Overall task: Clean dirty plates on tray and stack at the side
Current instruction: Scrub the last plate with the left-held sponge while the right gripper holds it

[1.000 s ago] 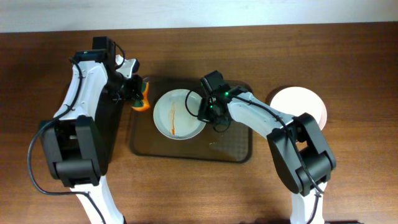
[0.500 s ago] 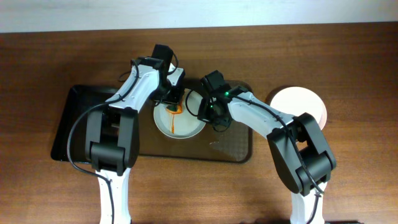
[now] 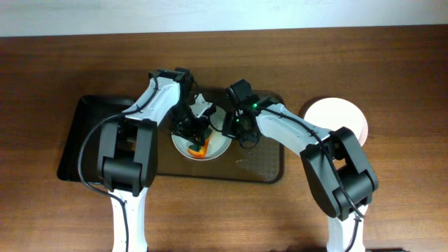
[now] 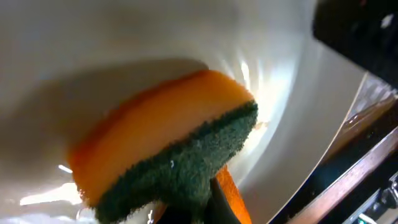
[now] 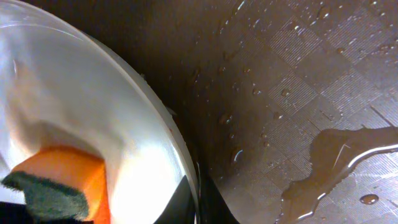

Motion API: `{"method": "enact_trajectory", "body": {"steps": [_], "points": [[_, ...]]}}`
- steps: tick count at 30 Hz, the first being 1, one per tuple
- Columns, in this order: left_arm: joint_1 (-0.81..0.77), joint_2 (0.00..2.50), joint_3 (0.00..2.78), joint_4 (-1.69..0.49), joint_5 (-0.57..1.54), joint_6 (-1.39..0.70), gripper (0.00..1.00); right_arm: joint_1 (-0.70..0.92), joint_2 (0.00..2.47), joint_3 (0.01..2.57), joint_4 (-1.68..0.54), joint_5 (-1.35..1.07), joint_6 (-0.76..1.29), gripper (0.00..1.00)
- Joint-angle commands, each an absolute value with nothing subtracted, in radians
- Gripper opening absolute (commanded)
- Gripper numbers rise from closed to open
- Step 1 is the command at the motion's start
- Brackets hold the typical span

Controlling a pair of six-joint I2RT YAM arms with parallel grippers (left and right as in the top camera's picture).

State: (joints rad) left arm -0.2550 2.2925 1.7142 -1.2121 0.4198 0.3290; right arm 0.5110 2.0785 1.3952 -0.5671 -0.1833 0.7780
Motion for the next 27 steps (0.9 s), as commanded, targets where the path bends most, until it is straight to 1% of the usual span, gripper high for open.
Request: {"method": "enact_trajectory", "body": {"steps": [1, 2, 3, 5, 8, 9, 10, 12, 13, 14, 15, 16, 17, 22, 24, 25, 27], "points": [[-0.268, 2.341, 1.674, -1.047, 0.212, 0.095, 0.00, 0.508, 2.097, 1.380, -0.568, -0.149, 0.789, 0.04], [-0.268, 2.341, 1.674, -0.978, 0.099, -0.022, 0.00, 0.508, 2.097, 1.380, -0.568, -0.149, 0.789, 0.04], [-0.268, 2.341, 1.674, -0.899, 0.028, -0.080, 0.00, 0.508, 2.097, 1.380, -0.568, -0.149, 0.789, 0.04], [-0.268, 2.341, 1.674, -0.807, 0.004, -0.091, 0.00, 0.508, 2.097, 1.380, -0.567, -0.149, 0.782, 0.04], [-0.269, 2.341, 1.674, -0.778, -0.312, -0.267, 0.00, 0.508, 2.097, 1.380, -0.564, -0.149, 0.782, 0.04], [-0.269, 2.341, 1.674, -0.780, -0.349, -0.273, 0.00, 0.508, 2.097, 1.380, -0.563, -0.149, 0.782, 0.04], [-0.269, 2.341, 1.674, -0.815, -0.343, -0.273, 0.00, 0.508, 2.097, 1.380, -0.562, -0.149, 0.782, 0.04], [-0.269, 2.341, 1.674, -0.920, -0.275, -0.250, 0.00, 0.508, 2.097, 1.380, -0.561, -0.149, 0.775, 0.04], [-0.269, 2.341, 1.674, -0.978, -0.187, -0.174, 0.00, 0.508, 2.097, 1.380, -0.561, -0.149, 0.775, 0.04], [-0.269, 2.341, 1.674, -1.027, -0.045, -0.051, 0.00, 0.508, 2.097, 1.380, -0.561, -0.149, 0.775, 0.04], [-0.269, 2.341, 1.674, -1.060, 0.188, 0.168, 0.00, 0.508, 2.097, 1.380, -0.561, -0.149, 0.775, 0.04], [-0.269, 2.341, 1.672, -1.080, 0.291, 0.265, 0.00, 0.508, 2.097, 1.380, -0.561, -0.150, 0.775, 0.04], [-0.269, 2.341, 1.658, -1.081, 0.329, 0.305, 0.00, 0.508, 2.097, 1.380, -0.561, -0.150, 0.775, 0.04], [-0.269, 2.341, 1.493, -1.048, 0.385, 0.310, 0.00, 0.508, 2.097, 1.380, -0.557, -0.150, 0.775, 0.04], [-0.269, 2.341, 1.480, -1.045, 0.479, 0.377, 0.00, 0.508, 2.097, 1.380, -0.555, -0.150, 0.775, 0.04], [-0.269, 2.341, 1.480, -1.044, 0.576, 0.436, 0.00, 0.508, 2.097, 1.380, -0.556, -0.150, 0.775, 0.04], [-0.268, 2.341, 1.480, -1.024, 0.606, 0.450, 0.00, 0.508, 2.097, 1.380, -0.557, -0.150, 0.775, 0.04]]}}
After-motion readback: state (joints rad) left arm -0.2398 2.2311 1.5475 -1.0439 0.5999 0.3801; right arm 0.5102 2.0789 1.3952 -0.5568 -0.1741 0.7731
